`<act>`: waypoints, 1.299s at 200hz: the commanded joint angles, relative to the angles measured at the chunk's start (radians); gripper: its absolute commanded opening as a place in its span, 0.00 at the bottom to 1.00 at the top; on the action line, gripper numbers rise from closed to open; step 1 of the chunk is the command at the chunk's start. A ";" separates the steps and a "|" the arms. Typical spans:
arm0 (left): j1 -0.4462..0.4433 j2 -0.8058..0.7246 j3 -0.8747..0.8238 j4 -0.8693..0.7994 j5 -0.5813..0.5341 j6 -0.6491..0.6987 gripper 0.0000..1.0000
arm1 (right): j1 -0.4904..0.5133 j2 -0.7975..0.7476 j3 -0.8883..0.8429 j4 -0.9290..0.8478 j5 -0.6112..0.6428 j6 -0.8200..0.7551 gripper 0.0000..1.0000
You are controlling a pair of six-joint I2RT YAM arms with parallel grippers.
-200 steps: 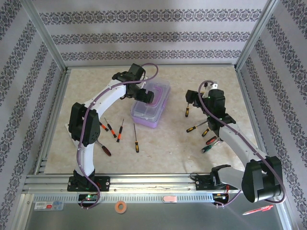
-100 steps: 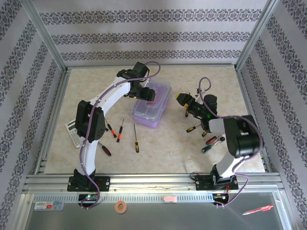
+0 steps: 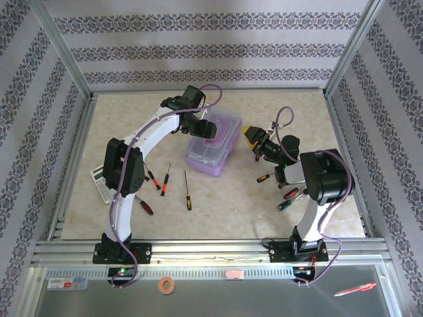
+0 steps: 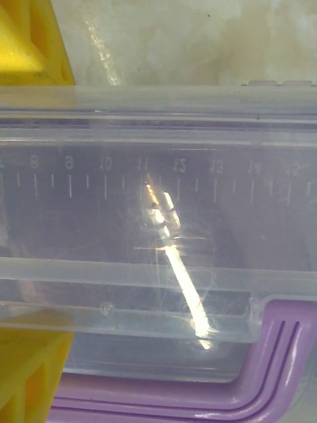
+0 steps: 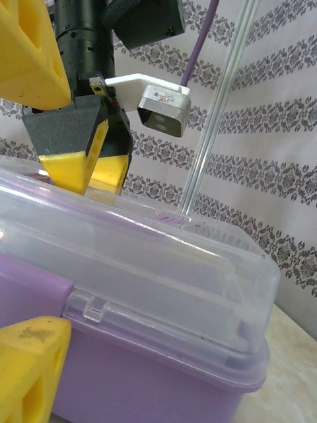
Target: Pack the tool kit
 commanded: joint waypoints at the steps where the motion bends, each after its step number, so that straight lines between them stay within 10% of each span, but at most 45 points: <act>1: -0.010 0.046 -0.056 0.037 0.117 0.042 0.69 | -0.005 0.005 -0.002 0.072 -0.028 0.007 0.82; 260: 0.077 0.032 -0.140 0.066 0.175 0.076 0.62 | 0.062 0.048 -0.031 0.072 0.027 0.056 0.83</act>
